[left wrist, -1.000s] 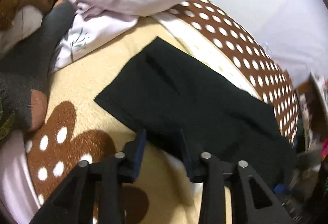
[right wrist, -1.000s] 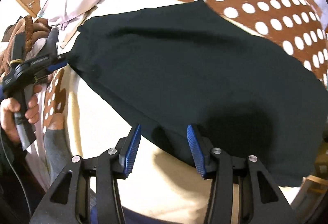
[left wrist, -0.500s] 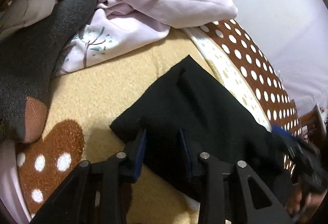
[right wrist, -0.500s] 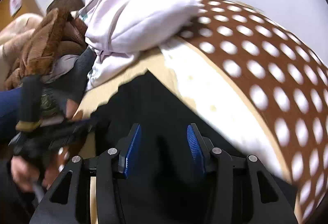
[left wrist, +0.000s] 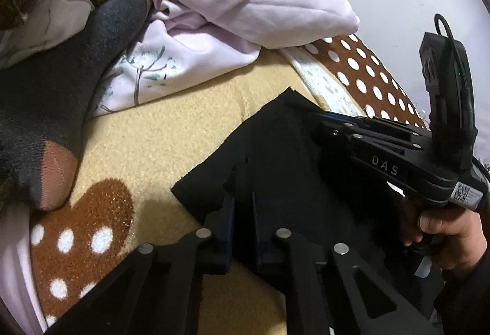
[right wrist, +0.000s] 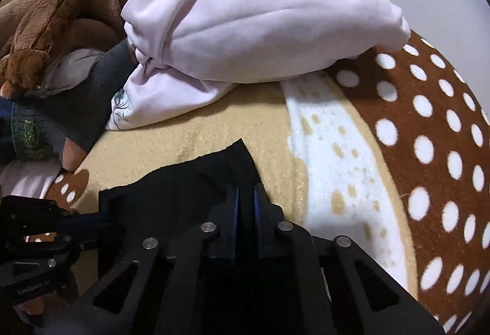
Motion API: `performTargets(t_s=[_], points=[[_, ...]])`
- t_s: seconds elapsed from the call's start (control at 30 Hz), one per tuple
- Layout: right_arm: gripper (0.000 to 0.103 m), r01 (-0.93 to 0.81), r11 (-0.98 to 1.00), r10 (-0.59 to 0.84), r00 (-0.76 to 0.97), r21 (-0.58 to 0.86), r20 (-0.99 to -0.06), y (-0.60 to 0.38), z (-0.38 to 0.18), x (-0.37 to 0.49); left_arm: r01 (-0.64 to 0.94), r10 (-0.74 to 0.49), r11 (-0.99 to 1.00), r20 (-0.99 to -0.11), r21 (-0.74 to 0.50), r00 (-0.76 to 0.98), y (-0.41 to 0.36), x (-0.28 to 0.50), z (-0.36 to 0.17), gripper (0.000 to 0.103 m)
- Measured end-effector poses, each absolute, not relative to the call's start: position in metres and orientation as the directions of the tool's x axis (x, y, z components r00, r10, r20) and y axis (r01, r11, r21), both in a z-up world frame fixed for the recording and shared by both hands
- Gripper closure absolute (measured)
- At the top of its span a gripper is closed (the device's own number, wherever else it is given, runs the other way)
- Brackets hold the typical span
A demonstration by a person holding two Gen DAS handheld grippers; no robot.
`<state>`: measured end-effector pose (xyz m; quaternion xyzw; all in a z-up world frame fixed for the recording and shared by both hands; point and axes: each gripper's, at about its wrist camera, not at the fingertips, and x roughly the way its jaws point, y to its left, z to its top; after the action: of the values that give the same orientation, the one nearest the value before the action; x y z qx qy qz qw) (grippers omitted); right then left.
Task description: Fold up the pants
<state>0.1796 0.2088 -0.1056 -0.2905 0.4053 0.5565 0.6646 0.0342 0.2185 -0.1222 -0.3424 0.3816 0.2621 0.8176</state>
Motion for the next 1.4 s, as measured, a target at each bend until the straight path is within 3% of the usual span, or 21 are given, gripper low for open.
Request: performTargets(t_s=[0.1, 0.43, 0.57, 0.73, 0.9, 0.97, 1.0, 1.17, 1.3, 1.4], points=[[0.097, -0.975, 0.217, 0.509, 0.064, 0.056, -0.858, 0.204, -0.099, 0.175, -0.697, 0.196, 0.635, -0.803, -0.333, 0.562, 0.214, 0.033, -0.115, 0.1], [0.096, -0.972, 0.232, 0.508, 0.094, 0.03, -0.856, 0.232, -0.09, 0.166, -0.73, 0.247, 0.617, -0.809, -0.294, 0.534, 0.221, 0.022, -0.108, 0.1], [0.082, -0.965, 0.262, 0.455, 0.113, 0.012, -0.883, 0.235, -0.101, 0.173, -0.736, 0.259, 0.635, -0.833, -0.235, 0.489, 0.225, 0.022, -0.121, 0.1], [0.082, -0.9, 0.43, 0.555, 0.198, 0.076, -0.808, 0.164, -0.051, 0.193, -0.734, 0.27, 0.647, -0.838, -0.206, 0.474, 0.228, 0.019, -0.121, 0.096], [0.081, -0.761, 0.645, 0.461, 0.316, 0.069, -0.829, 0.052, -0.037, 0.193, -0.819, 0.342, 0.546, -0.847, -0.174, 0.408, 0.236, 0.002, -0.111, 0.096], [0.072, -0.69, 0.713, 0.435, 0.293, 0.127, -0.851, 0.008, -0.045, 0.175, -0.809, 0.36, 0.56, -0.827, -0.179, 0.432, 0.229, 0.003, -0.097, 0.096], [0.067, -0.637, 0.756, 0.411, 0.286, 0.149, -0.866, -0.016, -0.052, 0.163, -0.786, 0.351, 0.589, -0.816, -0.188, 0.458, 0.222, 0.007, -0.09, 0.096], [0.066, -0.355, 0.913, 0.279, 0.176, 0.204, -0.944, -0.094, -0.091, 0.124, -0.585, 0.185, 0.777, -0.803, -0.234, 0.567, 0.156, 0.043, -0.078, 0.096], [0.066, -0.285, 0.922, 0.306, 0.123, 0.261, -0.944, -0.12, -0.088, 0.098, -0.435, 0.032, 0.872, -0.86, -0.225, 0.51, 0.1, 0.066, -0.105, 0.096], [0.066, -0.226, 0.914, 0.365, 0.088, 0.338, -0.927, -0.142, -0.077, 0.092, -0.38, 0.035, 0.913, -0.897, -0.15, 0.44, 0.066, 0.058, -0.122, 0.096]])
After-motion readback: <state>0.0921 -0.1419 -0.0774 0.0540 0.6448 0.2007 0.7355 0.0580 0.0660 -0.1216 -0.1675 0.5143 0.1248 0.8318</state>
